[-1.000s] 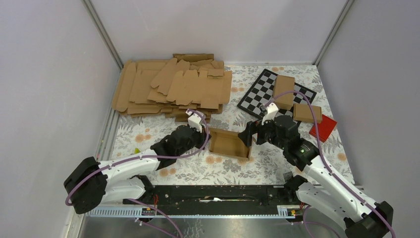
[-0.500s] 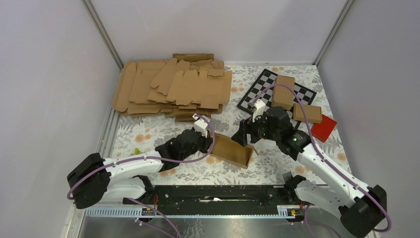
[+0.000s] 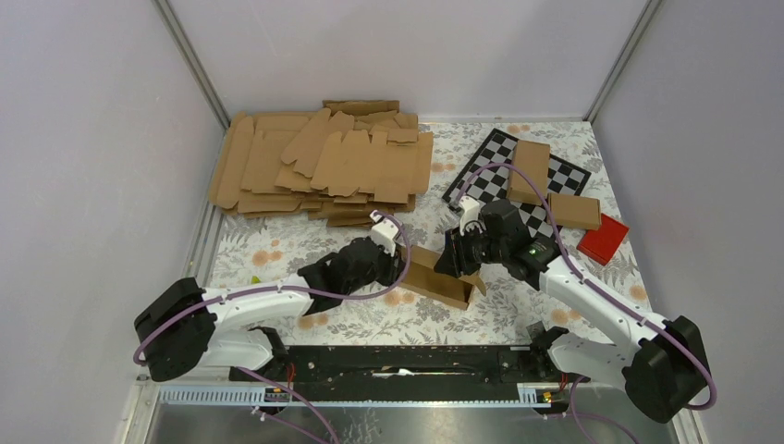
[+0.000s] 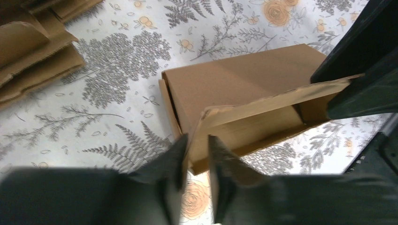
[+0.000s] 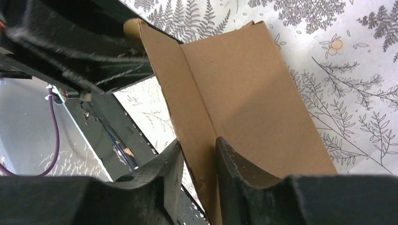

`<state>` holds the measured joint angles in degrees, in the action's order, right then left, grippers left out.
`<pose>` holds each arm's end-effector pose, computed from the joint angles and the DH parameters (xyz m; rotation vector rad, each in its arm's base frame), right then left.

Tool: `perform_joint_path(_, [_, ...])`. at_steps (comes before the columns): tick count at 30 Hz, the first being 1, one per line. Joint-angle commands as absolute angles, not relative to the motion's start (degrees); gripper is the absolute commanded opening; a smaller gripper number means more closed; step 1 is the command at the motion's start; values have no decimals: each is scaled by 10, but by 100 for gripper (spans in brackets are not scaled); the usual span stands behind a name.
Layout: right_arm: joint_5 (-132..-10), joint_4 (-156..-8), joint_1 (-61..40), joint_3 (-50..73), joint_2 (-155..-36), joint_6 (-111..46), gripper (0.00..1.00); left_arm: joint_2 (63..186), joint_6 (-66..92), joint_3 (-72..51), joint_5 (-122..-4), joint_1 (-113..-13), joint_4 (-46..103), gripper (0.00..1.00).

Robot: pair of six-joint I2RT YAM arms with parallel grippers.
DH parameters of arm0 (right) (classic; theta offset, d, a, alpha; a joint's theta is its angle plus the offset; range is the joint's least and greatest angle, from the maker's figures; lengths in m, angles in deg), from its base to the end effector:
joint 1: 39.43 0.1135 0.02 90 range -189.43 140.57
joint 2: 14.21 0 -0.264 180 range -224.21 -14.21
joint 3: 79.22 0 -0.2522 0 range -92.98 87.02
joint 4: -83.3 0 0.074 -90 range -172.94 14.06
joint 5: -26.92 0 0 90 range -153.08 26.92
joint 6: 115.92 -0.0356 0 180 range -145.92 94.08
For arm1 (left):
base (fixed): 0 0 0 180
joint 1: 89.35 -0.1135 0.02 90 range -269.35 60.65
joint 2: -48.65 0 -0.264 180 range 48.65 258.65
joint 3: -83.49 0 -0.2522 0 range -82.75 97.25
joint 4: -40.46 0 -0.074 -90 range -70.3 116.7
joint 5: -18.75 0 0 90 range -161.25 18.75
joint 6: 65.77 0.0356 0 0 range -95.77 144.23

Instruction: Fold the paper box

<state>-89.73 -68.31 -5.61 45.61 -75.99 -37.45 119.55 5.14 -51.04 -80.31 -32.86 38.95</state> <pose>0.1842 0.1426 0.2564 -0.7075 2.1551 0.9437 0.1475 -0.2126 0.2052 0.5760 2.0198 -0.6573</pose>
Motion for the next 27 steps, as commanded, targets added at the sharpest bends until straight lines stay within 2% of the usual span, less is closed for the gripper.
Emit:
perform_joint_path(1, [-906, -679, -51, 463, -769, -367, 35, 1199, 43, -449, -789, -325, 321, 37])
perform_joint_path(6, [-909, -680, -51, 463, -775, -366, 34, 1169, 24, -430, -806, -326, 240, 57])
perform_joint_path(10, [-913, -678, -50, 465, -783, -368, 35, 1119, 19, -428, -790, -328, 194, 64])
perform_joint_path(16, [-923, -677, -46, 467, -809, -373, 47, 1066, -19, -421, -776, -359, 157, 71])
perform_joint_path(22, [-923, -663, -43, 466, -836, -382, 68, 1081, -42, -422, -696, -426, 169, 72])
perform_joint_path(27, [-914, -657, -43, 469, -858, -398, 76, 1097, -54, -429, -686, -442, 191, 72])
